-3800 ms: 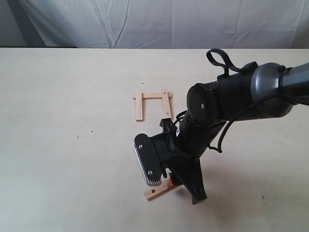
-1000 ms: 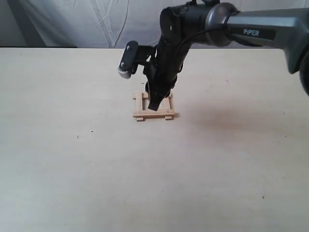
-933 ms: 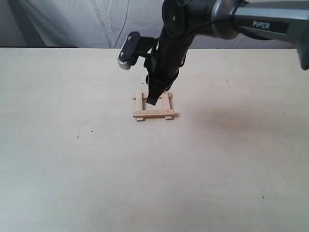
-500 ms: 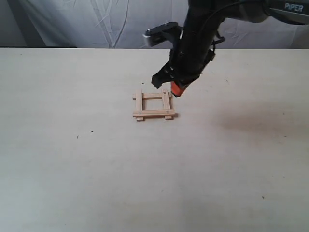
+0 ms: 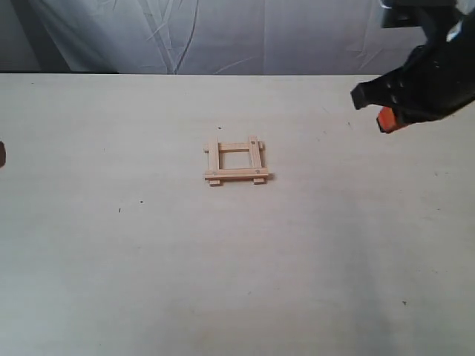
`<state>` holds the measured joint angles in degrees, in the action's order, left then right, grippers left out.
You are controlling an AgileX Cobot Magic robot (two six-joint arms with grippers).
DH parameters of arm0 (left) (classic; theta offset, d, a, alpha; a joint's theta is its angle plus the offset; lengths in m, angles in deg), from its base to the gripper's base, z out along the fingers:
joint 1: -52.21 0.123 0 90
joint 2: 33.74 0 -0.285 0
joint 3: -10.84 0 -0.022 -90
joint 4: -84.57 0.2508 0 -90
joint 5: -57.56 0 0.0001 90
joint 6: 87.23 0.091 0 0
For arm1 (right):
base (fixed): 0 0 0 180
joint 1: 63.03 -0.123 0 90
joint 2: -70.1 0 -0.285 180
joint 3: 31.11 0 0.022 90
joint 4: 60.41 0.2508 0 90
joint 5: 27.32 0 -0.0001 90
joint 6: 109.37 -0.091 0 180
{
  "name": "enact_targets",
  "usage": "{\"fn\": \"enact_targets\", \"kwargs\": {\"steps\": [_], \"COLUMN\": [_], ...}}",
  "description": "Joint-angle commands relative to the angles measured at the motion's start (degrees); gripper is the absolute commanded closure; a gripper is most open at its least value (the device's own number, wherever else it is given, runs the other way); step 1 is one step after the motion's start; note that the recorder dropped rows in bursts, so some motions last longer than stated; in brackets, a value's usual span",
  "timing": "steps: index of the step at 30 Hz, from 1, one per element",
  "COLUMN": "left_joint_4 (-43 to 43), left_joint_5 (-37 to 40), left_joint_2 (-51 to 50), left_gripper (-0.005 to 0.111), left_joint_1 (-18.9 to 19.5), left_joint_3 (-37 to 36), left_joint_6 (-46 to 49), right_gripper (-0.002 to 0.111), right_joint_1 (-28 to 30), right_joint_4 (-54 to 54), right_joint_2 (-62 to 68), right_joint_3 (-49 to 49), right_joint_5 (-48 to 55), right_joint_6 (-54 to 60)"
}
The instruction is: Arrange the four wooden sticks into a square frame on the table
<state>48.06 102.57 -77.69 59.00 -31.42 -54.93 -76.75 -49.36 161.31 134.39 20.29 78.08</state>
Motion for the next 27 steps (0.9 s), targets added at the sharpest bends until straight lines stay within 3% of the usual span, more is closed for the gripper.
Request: {"fn": "enact_targets", "kwargs": {"steps": [1,6,11,17,27], "left_joint_4": [-4.7,-7.2,-7.0,-6.8,-6.4], "left_joint_5": [-4.7,-8.3,-9.1,-9.1,-9.0], "left_joint_2": [5.6,10.3,11.2,11.2,11.2], "left_gripper": [0.107,0.107,0.107,0.107,0.107], "left_joint_1": [-1.0,-1.8,-1.8,-1.8,-1.8], "left_joint_3": [-7.7,-12.2,-12.1,-12.1,-12.1], "left_joint_6": [5.1,8.4,8.4,8.4,8.4], "right_gripper": [0.108,0.108,0.108,0.108,0.108], "right_joint_1": [0.4,0.4,0.4,0.4,14.4], "right_joint_4": [-0.5,0.3,1.0,1.0,1.6], "right_joint_2": [-12.7,-24.7,-34.6,-36.7,-55.3], "right_joint_3": [-10.1,-19.8,-22.5,-22.5,-22.6], "right_joint_5": [-6.8,-15.4,-11.1,-11.2,-10.0], "right_joint_6": [0.0,0.0,0.0,0.0,0.4]}}
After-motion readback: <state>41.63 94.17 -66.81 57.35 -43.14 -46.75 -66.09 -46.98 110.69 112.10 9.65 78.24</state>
